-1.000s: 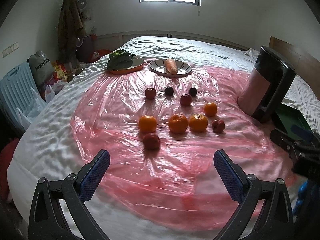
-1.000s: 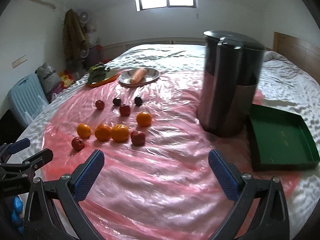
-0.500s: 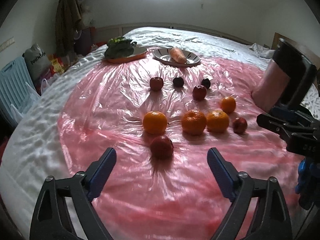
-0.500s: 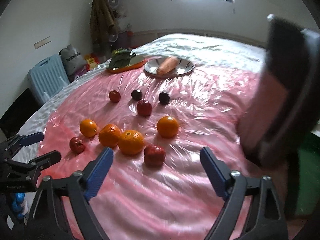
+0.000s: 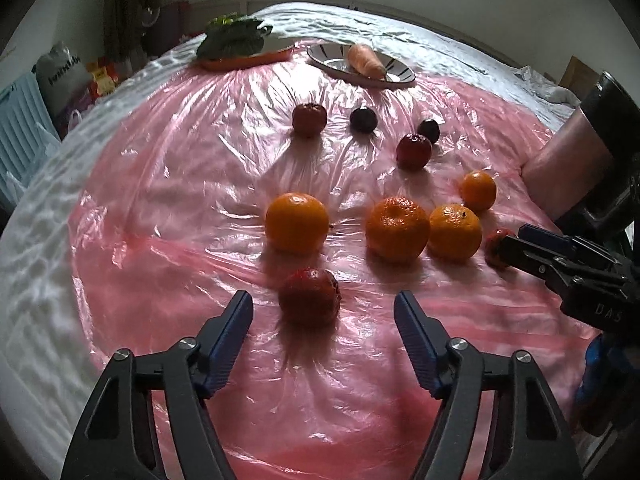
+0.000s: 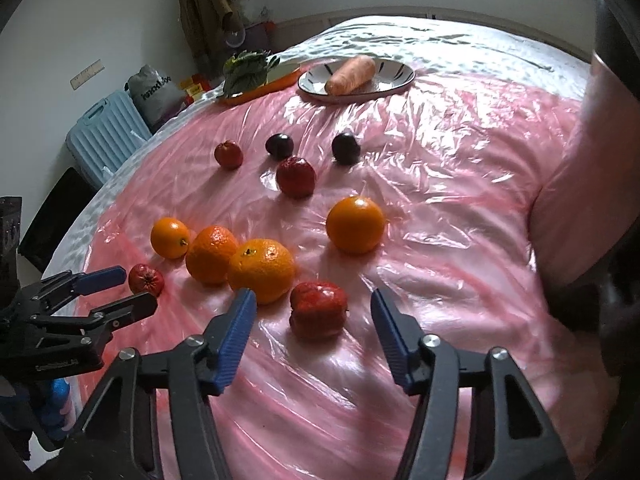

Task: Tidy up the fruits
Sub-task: 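Lower the right gripper onto the red apple and close it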

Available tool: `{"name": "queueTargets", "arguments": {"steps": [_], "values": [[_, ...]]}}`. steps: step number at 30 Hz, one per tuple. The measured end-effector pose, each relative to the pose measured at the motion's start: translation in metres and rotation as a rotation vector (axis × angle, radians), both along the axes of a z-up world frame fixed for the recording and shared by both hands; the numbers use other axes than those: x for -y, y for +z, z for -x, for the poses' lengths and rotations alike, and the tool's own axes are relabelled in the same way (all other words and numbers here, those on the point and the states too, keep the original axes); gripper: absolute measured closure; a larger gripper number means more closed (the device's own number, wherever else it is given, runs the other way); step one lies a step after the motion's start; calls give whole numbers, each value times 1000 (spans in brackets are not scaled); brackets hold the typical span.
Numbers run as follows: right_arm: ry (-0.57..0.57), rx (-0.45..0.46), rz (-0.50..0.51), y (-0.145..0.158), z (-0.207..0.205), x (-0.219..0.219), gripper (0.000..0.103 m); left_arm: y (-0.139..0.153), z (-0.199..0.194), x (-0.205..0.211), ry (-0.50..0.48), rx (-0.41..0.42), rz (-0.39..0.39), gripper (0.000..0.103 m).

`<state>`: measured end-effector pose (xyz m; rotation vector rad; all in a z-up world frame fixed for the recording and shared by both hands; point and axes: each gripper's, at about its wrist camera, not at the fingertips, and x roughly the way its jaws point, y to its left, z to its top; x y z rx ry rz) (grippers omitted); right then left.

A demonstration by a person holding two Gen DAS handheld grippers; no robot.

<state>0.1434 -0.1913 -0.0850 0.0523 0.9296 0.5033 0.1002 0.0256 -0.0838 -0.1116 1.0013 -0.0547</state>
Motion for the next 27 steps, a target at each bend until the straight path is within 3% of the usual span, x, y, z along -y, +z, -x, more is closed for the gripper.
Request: {"name": "queueTargets", "arguments": {"steps": [2,4,12,15,20,27], "values": [[13,-11,4,-1,-2,-3,14,-1,-3,0,-4,-11,4,40],[22,-22,18,-3,-5,-8,21,-4,-6,0,-8,-25,16,45],[9,-54,58,-14,-12,-13,36,-9,-14,-2,-20,-54,30,56],[8,-62,75,-18,-13,-14,47,-12,-16,-4,-18,-62,31,63],[1,-76,75,-22,-15,-14,49,-15,-17,-7,-19,-72,3,74],[-3,-105,52,-25,-17,-11,51,-13,-16,-9,-30,-66,2,74]]}}
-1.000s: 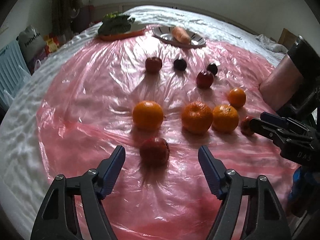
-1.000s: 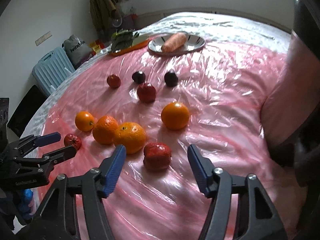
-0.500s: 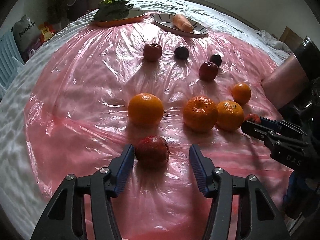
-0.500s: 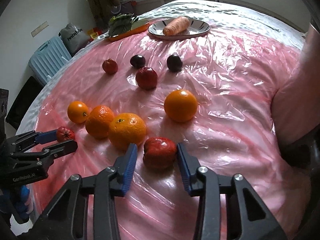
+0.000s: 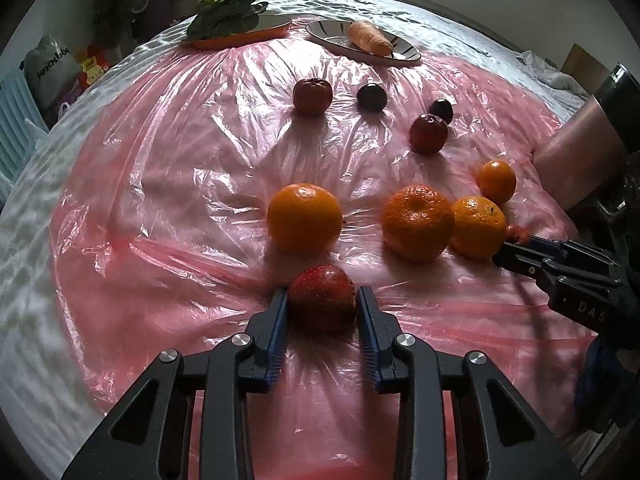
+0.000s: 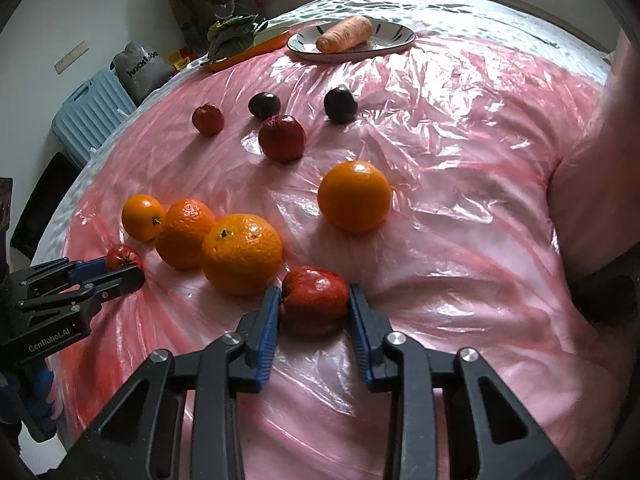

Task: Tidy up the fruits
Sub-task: 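Lower the right gripper onto the red apple and close it, then carry the red apple in the right gripper over the green tray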

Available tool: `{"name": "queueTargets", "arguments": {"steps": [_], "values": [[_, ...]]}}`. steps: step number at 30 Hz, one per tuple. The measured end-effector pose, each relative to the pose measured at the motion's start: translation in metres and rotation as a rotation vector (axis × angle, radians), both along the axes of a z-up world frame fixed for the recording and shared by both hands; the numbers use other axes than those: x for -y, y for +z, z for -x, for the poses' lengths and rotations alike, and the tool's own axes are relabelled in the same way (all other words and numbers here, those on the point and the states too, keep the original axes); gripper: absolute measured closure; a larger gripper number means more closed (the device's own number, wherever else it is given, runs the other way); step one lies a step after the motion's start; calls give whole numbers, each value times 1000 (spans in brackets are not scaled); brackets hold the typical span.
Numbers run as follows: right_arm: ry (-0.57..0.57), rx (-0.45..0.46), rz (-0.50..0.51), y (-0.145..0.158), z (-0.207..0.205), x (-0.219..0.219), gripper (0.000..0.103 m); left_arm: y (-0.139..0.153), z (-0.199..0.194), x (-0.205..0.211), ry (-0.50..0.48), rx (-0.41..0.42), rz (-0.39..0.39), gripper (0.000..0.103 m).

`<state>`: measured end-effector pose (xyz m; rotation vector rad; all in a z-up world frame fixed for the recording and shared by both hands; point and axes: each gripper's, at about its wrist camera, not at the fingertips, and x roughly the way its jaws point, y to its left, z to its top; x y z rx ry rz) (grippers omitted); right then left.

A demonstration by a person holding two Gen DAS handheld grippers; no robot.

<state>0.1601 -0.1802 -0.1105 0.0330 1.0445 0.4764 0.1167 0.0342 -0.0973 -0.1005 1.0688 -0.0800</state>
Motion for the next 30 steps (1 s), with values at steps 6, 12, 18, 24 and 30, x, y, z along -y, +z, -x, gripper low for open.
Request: {"name": "queueTargets", "arguments": {"steps": [6,12,18,24,30], "values": [[-11,0,-30,8,2,3,51,8,3,-4,13,10,22,74],[-5,7,-30,18,7,3,51,19,8,-6,15,22,17,74],[-9,3,-54,33,18,7,51,32,12,-5,5,32,-10,74],[-20,-10,-92,44,34,19,51,44,19,11,-34,35,-29,74],[-58,-39,-95,51,54,57,51,57,27,57,-135,27,2,74]]}}
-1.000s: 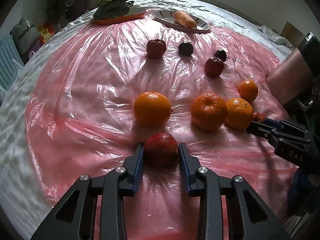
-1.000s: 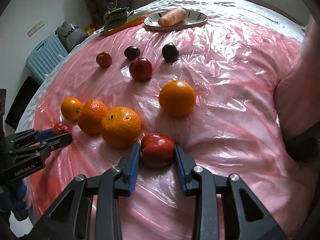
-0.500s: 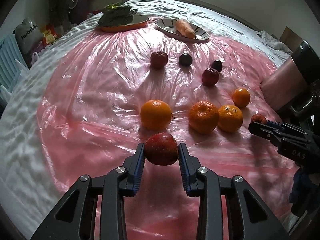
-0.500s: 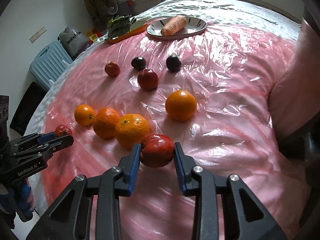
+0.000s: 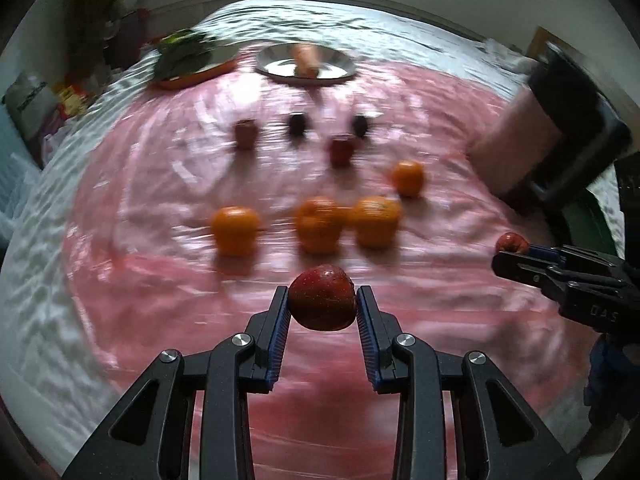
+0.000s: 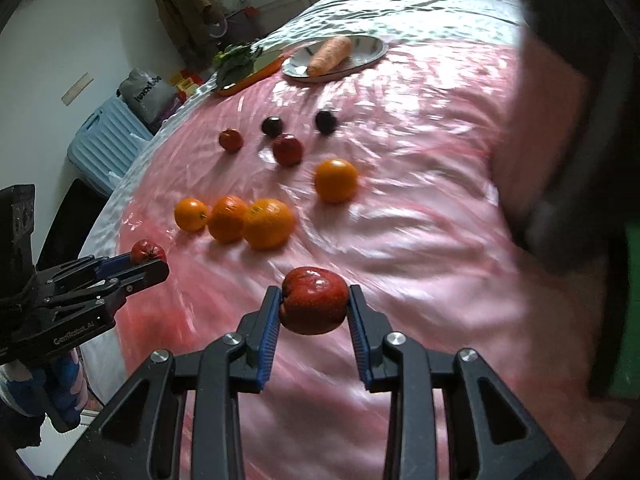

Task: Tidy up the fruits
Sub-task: 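Carry the red apple in the right gripper over the green tray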

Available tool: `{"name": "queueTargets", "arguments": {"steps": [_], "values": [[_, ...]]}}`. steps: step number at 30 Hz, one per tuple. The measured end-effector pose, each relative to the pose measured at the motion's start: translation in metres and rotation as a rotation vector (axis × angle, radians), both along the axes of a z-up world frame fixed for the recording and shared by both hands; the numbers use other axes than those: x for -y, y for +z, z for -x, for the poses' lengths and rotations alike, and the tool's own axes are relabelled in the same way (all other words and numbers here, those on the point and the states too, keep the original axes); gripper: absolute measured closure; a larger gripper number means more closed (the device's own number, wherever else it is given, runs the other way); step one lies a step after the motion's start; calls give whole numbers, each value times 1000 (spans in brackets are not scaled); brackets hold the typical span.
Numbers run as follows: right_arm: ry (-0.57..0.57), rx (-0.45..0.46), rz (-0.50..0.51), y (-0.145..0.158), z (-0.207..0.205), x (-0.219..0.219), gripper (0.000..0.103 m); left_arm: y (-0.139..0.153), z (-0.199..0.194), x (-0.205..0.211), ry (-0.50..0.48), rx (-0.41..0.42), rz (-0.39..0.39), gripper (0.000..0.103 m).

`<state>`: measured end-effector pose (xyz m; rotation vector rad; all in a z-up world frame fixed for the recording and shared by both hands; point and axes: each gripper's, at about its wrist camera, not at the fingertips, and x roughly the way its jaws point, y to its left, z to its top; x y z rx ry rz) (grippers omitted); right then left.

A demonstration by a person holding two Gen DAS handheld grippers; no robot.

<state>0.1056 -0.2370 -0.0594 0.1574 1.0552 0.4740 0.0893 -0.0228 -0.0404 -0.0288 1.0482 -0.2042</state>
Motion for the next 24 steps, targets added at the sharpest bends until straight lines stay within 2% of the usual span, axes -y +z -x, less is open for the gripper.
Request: {"name": "queueTargets", "arguments": {"steps": [6,16,24], "values": [[-76,-16,46,6,22,59,51,14,4,67,-146,2,45,74],[-301,-12,102,15,43,184,51,37,19,209,-468,35,110,74],[-485,5,143,10,35,271,51,44,2,304,-587,70,137,74]]}}
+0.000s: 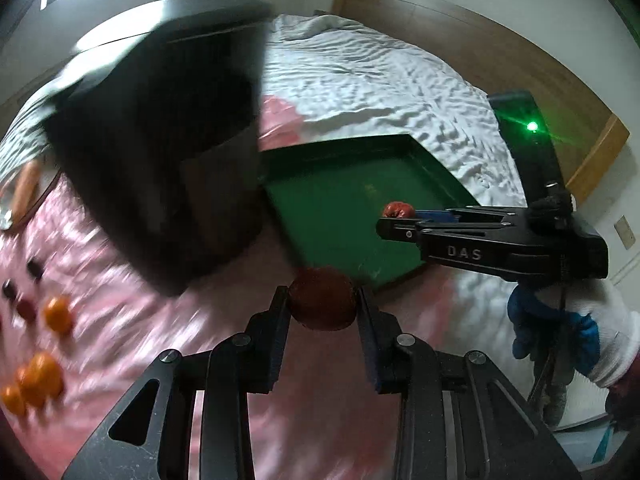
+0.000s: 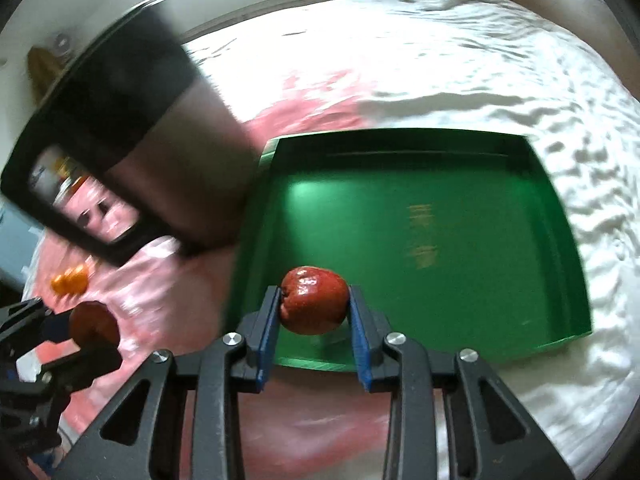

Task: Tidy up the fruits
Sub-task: 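Carry the red apple in the right gripper over the green tray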

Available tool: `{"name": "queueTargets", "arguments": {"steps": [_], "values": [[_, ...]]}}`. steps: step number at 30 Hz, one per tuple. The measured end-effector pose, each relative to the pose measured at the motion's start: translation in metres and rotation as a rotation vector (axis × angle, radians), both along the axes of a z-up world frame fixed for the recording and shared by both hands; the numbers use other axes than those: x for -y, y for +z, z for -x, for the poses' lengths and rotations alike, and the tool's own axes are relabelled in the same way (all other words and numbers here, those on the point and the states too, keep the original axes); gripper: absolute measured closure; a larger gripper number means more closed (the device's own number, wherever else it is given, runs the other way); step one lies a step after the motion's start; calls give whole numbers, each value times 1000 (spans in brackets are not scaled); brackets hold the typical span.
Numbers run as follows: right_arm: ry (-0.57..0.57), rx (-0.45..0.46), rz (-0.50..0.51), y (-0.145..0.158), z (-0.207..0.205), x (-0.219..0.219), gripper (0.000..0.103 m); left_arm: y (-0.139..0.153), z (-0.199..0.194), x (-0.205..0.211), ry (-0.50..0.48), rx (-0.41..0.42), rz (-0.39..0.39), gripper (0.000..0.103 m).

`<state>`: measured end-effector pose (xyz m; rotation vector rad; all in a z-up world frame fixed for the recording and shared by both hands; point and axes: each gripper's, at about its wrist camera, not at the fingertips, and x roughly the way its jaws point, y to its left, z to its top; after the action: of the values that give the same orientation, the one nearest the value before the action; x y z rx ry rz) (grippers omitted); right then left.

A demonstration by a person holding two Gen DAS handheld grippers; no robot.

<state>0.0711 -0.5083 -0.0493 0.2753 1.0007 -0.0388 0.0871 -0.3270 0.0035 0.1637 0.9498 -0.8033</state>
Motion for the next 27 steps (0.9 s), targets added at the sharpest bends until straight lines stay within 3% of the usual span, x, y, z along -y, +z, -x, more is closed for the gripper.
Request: {"name": "queueTargets", "arguments": {"steps": [10,20,27], "values": [[-106,34,41,-32,-31,76,51,-26,-44,69,26,28,-25,74],[-142,97,72,-43,-43,115,51,-45,-83,110,126,77,-35,74],[-137,109,74,-52,-53,127,51,-71,-105,124,172,64,-97,74]]}}
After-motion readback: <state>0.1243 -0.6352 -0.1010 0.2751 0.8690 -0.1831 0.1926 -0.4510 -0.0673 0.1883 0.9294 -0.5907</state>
